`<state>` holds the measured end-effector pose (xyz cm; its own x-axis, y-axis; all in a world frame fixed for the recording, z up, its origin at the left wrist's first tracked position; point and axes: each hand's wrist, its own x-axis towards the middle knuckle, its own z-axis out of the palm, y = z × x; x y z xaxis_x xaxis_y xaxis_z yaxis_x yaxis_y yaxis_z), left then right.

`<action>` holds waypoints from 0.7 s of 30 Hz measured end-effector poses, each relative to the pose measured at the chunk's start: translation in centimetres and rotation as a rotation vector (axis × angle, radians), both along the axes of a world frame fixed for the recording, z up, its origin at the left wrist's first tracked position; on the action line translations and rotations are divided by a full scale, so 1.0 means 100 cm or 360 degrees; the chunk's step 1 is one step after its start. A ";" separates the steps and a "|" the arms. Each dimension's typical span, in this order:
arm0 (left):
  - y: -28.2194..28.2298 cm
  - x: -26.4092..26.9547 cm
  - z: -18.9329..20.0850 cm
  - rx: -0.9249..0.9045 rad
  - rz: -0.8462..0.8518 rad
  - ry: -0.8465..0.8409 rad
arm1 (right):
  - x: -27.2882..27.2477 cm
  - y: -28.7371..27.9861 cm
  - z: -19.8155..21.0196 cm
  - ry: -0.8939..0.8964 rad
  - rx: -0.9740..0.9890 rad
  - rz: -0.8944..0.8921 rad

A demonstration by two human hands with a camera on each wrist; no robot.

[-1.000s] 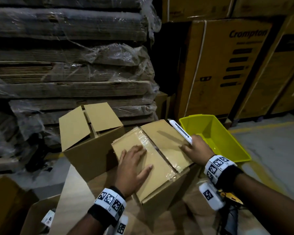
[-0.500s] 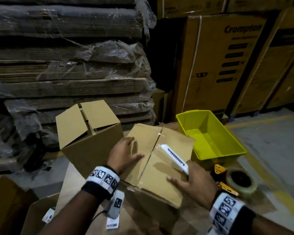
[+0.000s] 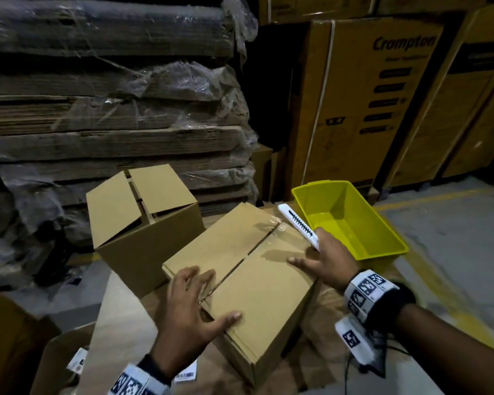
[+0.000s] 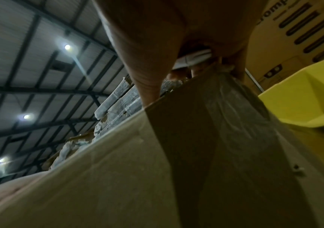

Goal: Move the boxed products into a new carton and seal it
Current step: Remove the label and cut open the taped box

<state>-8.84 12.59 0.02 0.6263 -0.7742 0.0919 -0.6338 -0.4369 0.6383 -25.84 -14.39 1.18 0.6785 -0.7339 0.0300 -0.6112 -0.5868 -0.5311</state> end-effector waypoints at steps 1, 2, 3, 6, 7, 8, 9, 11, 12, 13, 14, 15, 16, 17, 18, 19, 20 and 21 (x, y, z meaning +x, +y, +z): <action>-0.001 0.001 -0.002 -0.0058 -0.0013 0.0077 | -0.001 0.003 0.000 0.0004 -0.0005 -0.0031; -0.004 0.004 -0.004 -0.0069 -0.0041 0.0116 | -0.002 0.005 -0.001 -0.0005 -0.0022 -0.0071; -0.007 0.009 -0.003 -0.0052 -0.0079 0.0141 | -0.005 0.008 -0.002 -0.0003 -0.0041 -0.0127; -0.024 0.036 0.005 0.0008 -0.0203 0.0227 | -0.012 0.016 -0.008 -0.0013 -0.0153 -0.0248; -0.030 0.047 0.009 0.0041 -0.0255 0.0221 | -0.015 0.021 -0.009 -0.0043 -0.0162 -0.0263; -0.037 0.058 0.012 0.0069 -0.0295 0.0168 | -0.018 0.027 -0.012 -0.0096 -0.0158 -0.0268; -0.043 0.068 0.013 0.0081 -0.0308 0.0081 | -0.020 0.033 -0.016 -0.0156 -0.0134 -0.0259; -0.054 0.082 0.016 0.0050 -0.0259 -0.0083 | -0.023 0.052 -0.020 -0.0297 -0.0003 -0.0221; -0.059 0.087 0.016 0.0029 -0.0202 -0.0147 | -0.023 0.061 -0.022 -0.0380 0.0106 -0.0215; -0.064 0.088 0.016 0.0024 -0.0139 -0.0218 | -0.024 0.070 -0.021 -0.0463 0.0258 -0.0212; -0.067 0.089 0.016 0.0037 -0.0075 -0.0303 | -0.024 0.077 -0.021 -0.0535 0.0446 -0.0214; -0.070 0.087 0.015 0.0049 -0.0034 -0.0404 | -0.025 0.081 -0.021 -0.0600 0.0630 -0.0236; -0.072 0.085 0.014 0.0046 -0.0022 -0.0498 | -0.027 0.083 -0.023 -0.0648 0.0759 -0.0278; -0.074 0.082 0.012 0.0028 -0.0044 -0.0562 | -0.032 0.083 -0.024 -0.0674 0.0802 -0.0320; -0.077 0.078 0.011 0.0005 -0.0097 -0.0585 | -0.038 0.079 -0.029 -0.0670 0.0712 -0.0346; -0.079 0.072 0.010 -0.0024 -0.0172 -0.0571 | -0.046 0.075 -0.034 -0.0638 0.0566 -0.0348; -0.082 0.066 0.008 -0.0050 -0.0258 -0.0544 | -0.055 0.070 -0.039 -0.0607 0.0458 -0.0345; -0.084 0.059 0.007 -0.0070 -0.0339 -0.0531 | -0.062 0.067 -0.044 -0.0590 0.0406 -0.0340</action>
